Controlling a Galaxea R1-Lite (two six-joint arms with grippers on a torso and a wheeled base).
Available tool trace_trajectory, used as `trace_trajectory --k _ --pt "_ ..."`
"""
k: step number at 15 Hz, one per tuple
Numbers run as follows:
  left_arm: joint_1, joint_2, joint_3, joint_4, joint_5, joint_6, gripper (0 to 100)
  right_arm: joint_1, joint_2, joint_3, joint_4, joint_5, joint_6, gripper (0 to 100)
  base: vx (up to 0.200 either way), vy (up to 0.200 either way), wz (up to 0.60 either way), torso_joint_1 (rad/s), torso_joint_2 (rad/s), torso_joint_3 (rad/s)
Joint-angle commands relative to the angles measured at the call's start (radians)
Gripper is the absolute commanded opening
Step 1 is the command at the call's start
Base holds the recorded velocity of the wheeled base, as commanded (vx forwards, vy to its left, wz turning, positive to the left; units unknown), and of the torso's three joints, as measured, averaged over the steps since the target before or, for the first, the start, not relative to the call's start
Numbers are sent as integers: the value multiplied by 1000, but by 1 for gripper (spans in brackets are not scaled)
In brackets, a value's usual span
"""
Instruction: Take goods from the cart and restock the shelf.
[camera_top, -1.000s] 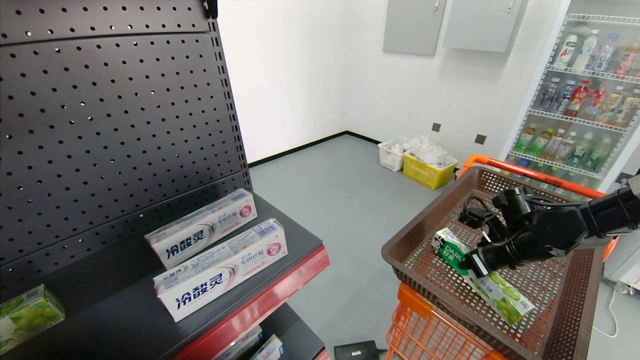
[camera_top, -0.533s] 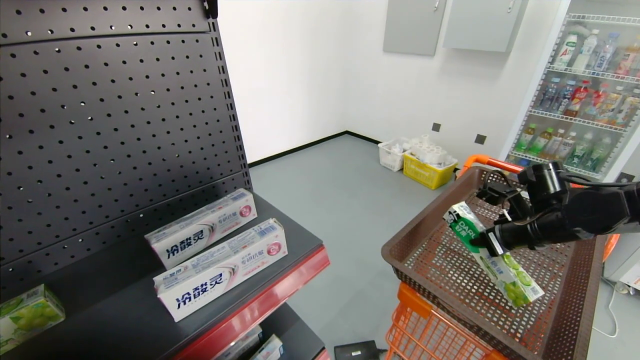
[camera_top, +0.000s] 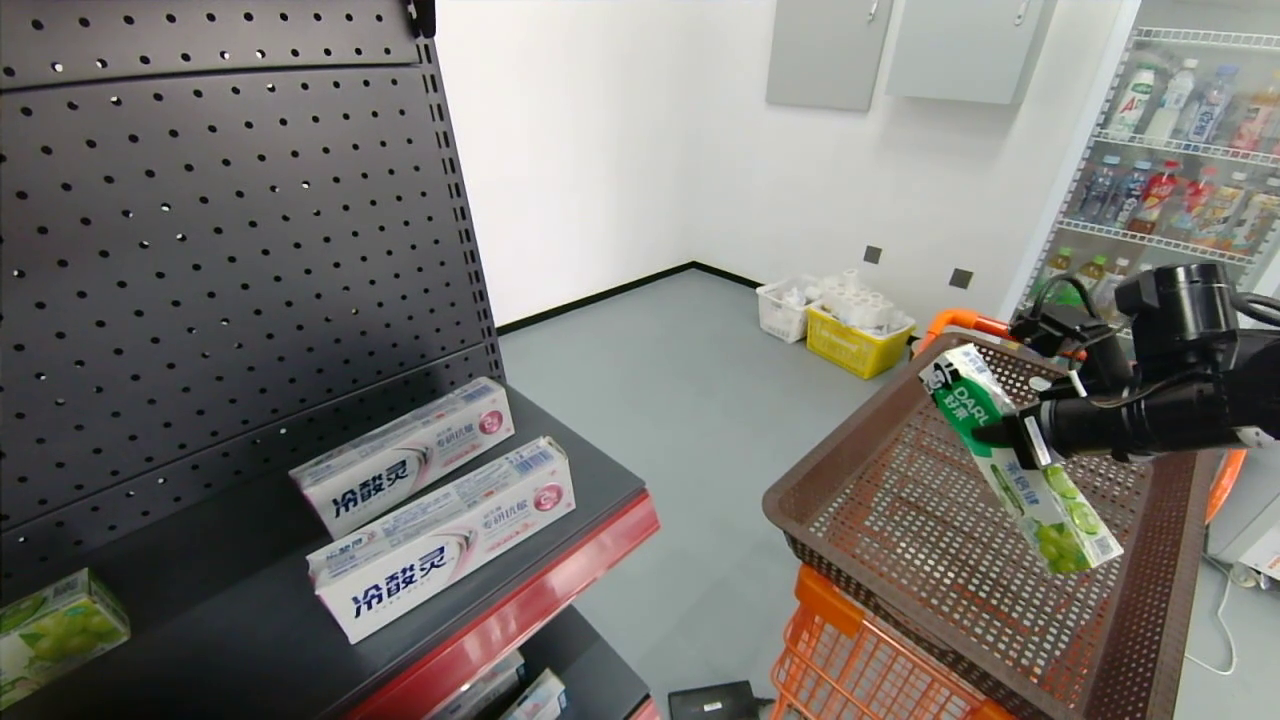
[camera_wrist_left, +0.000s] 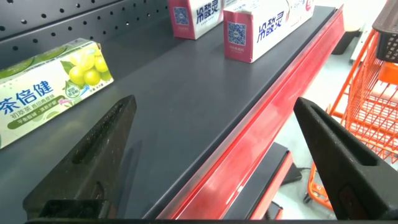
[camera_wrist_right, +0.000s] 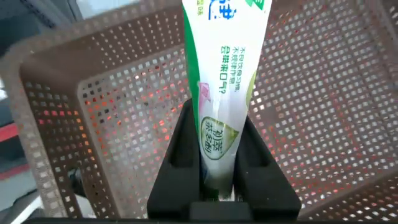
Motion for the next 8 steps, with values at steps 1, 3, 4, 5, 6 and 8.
trace_trajectory --k 1,3,4,5,6,8 --pt "1 1 0 0 0 0 100 4 -73 6 -1 5 1 0 0 0 0 0 0 0" --pt "0 1 0 0 0 0 100 13 -105 4 -2 7 1 0 0 0 0 0 0 0" --pt "1 1 0 0 0 0 100 21 -131 6 -2 7 17 0 0 0 0 0 0 0" --pt "1 1 0 0 0 0 100 50 -168 9 -8 7 56 0 0 0 0 0 0 0" --pt "1 1 0 0 0 0 100 71 -197 21 -39 7 93 0 0 0 0 0 0 0" --pt "0 1 0 0 0 0 100 113 -248 61 -142 7 117 0 0 0 0 0 0 0"
